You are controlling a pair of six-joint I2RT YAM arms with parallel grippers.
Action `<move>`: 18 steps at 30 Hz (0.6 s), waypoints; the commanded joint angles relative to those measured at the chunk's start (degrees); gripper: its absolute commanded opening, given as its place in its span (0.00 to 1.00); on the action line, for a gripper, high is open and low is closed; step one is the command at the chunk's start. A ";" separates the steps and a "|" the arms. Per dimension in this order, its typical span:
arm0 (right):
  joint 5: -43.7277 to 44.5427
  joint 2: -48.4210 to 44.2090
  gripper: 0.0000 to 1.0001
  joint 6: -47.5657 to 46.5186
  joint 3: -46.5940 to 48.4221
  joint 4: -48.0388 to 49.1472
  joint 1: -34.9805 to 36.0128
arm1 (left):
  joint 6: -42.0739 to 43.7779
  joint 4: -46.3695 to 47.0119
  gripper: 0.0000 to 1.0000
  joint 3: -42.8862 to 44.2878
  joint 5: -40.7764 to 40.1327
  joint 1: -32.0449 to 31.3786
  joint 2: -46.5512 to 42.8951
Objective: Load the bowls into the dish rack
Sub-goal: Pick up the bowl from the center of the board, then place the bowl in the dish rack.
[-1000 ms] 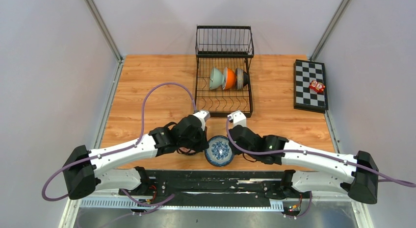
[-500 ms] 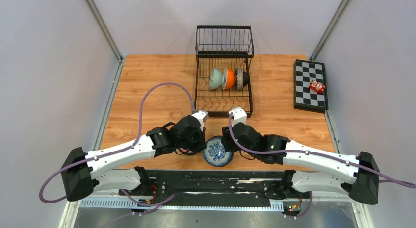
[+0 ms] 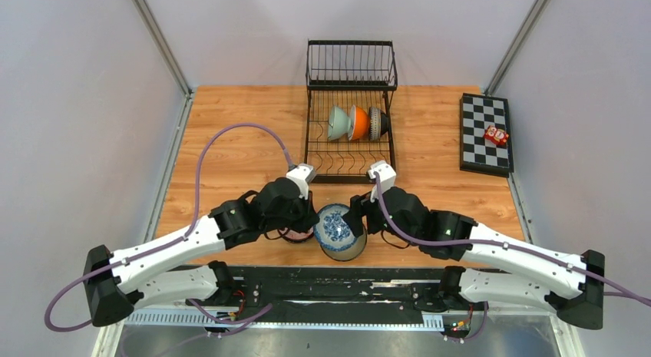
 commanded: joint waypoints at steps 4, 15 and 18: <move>-4.88 -5.20 0.79 -2.44 2.12 -0.53 -0.18 | 0.13 4.76 0.00 0.70 -3.01 -0.32 -7.19; -10.79 -13.14 0.96 -0.50 1.41 4.00 -0.22 | 0.89 15.36 0.00 -5.51 -1.21 1.44 -18.80; -11.94 -14.17 0.96 -0.06 1.49 5.27 -0.21 | 0.39 20.56 0.00 -7.83 1.58 3.29 -21.38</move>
